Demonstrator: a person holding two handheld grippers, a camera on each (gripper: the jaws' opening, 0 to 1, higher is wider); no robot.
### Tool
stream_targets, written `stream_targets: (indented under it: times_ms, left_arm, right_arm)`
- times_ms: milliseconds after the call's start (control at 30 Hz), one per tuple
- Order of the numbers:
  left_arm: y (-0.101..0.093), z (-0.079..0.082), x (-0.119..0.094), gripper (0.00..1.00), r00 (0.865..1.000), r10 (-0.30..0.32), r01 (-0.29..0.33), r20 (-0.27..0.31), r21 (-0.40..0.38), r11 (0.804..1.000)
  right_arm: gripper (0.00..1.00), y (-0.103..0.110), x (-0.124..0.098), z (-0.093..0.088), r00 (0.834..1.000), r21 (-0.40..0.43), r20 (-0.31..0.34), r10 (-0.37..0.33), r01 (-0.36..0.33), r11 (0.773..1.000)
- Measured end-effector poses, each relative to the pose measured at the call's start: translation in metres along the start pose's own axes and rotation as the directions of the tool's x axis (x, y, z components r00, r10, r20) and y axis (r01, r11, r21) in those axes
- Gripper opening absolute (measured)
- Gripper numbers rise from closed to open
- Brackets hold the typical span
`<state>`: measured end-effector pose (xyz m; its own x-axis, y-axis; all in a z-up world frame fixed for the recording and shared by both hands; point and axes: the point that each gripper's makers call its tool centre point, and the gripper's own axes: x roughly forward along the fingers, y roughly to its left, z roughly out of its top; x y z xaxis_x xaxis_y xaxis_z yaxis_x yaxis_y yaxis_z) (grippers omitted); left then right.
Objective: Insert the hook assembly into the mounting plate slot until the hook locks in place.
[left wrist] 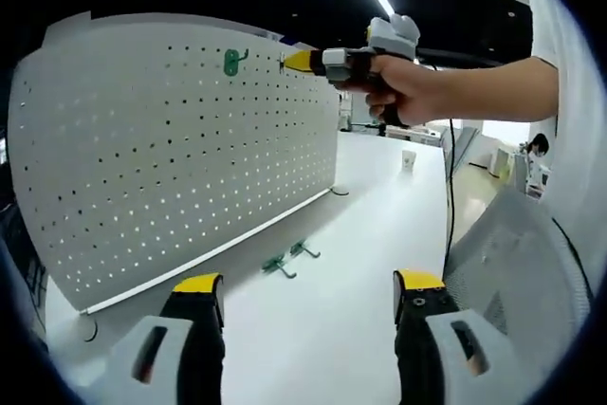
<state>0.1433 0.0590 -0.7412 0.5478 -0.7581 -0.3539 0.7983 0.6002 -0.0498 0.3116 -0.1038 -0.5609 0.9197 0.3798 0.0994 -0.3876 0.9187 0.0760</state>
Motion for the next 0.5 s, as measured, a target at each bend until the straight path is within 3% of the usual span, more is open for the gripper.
stream_targets:
  times_ms: [500]
  left_arm:
    - [-0.002,-0.005,-0.005,0.74,1.000,-0.003,0.003,-0.015,0.003,1.000]
  right_arm:
    - [0.01,-0.007,0.021,0.009,0.999,-0.056,0.042,-0.035,0.037,0.998]
